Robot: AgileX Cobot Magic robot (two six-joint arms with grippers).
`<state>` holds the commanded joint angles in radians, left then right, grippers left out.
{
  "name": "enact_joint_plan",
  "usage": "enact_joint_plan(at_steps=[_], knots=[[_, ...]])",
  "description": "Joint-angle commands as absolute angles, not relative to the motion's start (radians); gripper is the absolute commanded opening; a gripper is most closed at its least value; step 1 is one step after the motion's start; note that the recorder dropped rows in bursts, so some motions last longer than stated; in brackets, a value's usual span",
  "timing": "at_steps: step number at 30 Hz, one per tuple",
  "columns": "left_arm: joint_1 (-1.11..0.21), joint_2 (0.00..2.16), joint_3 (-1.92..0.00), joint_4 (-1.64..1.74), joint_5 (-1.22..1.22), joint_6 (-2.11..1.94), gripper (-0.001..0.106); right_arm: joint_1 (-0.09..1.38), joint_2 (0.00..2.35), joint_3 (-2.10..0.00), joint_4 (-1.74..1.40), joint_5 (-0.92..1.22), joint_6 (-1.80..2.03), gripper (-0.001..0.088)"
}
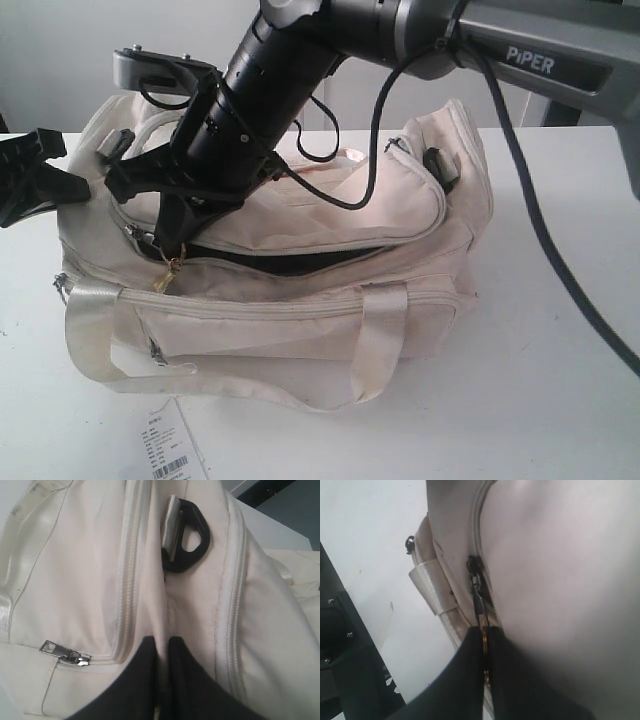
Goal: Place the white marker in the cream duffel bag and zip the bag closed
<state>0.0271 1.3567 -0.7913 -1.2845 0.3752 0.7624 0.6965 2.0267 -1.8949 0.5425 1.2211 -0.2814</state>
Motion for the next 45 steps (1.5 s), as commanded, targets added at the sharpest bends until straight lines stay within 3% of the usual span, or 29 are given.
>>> enact_joint_plan(at_steps=[45], knots=[[0.027, 1.357, -0.791, -1.284, 0.369, 0.767, 0.000, 0.697, 1.976, -1.878, 0.515, 1.221, -0.273, 0.0000]])
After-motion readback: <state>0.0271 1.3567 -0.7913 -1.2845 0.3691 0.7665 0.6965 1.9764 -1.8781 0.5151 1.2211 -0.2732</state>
